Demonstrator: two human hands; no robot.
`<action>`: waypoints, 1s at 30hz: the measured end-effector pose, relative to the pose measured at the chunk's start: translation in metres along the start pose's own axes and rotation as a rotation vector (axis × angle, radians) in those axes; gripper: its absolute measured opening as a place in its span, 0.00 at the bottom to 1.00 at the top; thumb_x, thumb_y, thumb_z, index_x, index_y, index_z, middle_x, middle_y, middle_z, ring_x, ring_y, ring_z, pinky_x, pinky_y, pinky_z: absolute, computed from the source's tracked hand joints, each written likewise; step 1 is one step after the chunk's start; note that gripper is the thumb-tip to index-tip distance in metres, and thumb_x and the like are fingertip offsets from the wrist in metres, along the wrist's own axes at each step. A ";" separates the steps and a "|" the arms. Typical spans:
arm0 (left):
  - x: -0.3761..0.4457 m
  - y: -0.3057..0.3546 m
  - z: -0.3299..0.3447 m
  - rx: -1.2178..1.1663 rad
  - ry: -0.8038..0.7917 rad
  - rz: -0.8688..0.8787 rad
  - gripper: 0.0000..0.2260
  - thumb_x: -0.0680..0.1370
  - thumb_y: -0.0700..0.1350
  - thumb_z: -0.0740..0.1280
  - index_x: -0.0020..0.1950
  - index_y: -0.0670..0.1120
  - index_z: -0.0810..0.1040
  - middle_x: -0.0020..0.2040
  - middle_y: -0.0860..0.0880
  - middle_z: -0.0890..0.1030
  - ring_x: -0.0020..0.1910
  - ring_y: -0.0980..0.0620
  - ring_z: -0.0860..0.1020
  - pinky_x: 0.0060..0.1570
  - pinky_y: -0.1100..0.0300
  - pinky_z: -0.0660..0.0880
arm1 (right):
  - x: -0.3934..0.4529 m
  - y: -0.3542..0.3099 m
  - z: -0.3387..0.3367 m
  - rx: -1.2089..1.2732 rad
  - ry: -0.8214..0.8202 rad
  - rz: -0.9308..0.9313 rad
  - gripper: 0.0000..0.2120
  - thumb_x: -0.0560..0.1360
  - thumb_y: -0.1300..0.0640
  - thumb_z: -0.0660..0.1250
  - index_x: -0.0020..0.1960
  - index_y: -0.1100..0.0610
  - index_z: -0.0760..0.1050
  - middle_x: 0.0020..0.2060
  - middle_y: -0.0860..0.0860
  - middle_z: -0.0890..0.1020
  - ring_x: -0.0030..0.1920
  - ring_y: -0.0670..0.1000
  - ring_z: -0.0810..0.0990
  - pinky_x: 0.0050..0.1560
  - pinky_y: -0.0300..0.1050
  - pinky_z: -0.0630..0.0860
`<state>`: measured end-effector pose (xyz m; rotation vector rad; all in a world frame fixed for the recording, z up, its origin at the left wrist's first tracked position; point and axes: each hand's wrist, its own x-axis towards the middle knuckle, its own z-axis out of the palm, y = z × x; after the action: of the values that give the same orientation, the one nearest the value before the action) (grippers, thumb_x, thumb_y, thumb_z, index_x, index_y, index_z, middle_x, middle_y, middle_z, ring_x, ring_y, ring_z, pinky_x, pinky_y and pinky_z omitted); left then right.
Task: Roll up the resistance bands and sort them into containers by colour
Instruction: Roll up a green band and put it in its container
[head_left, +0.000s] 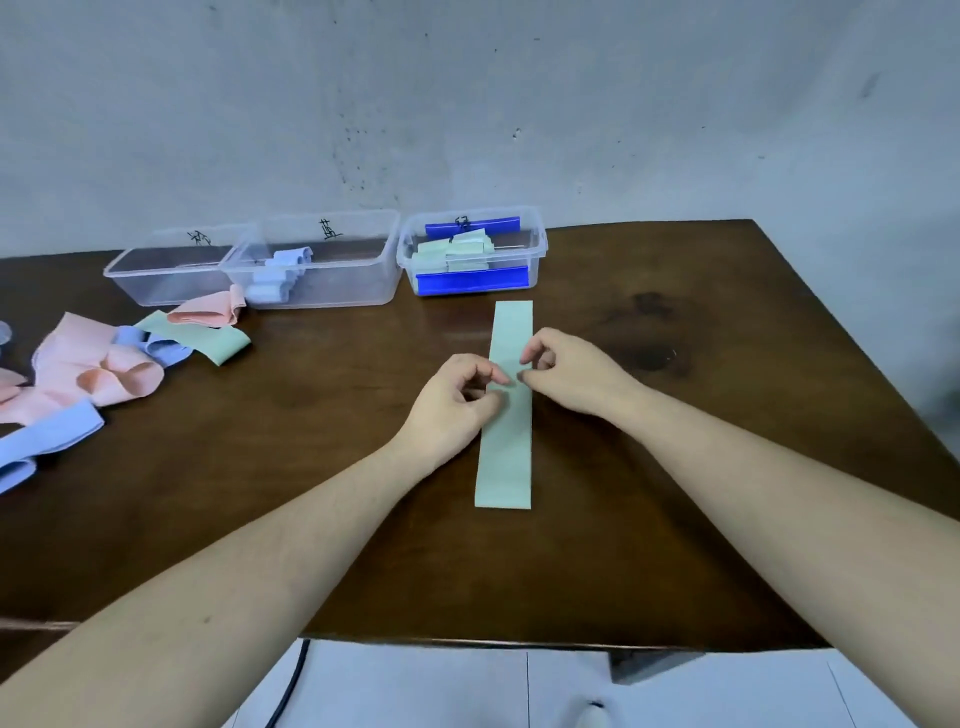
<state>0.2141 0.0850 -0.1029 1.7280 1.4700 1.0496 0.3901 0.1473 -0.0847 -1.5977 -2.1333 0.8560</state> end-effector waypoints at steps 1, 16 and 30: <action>-0.007 -0.002 -0.001 0.026 -0.022 0.033 0.11 0.76 0.38 0.70 0.47 0.56 0.80 0.53 0.52 0.79 0.50 0.57 0.78 0.56 0.64 0.74 | -0.009 0.001 0.003 0.023 0.027 -0.015 0.05 0.77 0.53 0.69 0.51 0.48 0.75 0.40 0.46 0.79 0.42 0.48 0.79 0.48 0.51 0.78; -0.095 -0.015 -0.034 0.406 -0.236 0.457 0.08 0.75 0.46 0.73 0.54 0.52 0.83 0.53 0.59 0.77 0.49 0.62 0.71 0.55 0.69 0.66 | -0.135 0.003 0.046 -0.112 0.059 -0.311 0.15 0.74 0.44 0.73 0.59 0.43 0.78 0.58 0.35 0.79 0.62 0.40 0.71 0.65 0.37 0.66; -0.117 -0.003 -0.033 0.443 -0.092 0.453 0.08 0.78 0.40 0.68 0.53 0.49 0.84 0.49 0.55 0.83 0.45 0.60 0.74 0.49 0.74 0.66 | -0.156 -0.013 0.058 -0.157 0.174 -0.329 0.09 0.81 0.53 0.67 0.58 0.50 0.84 0.48 0.40 0.78 0.51 0.42 0.71 0.56 0.35 0.69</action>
<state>0.1771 -0.0303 -0.1095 2.4745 1.3533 0.8820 0.3938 -0.0184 -0.1076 -1.2809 -2.2926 0.4398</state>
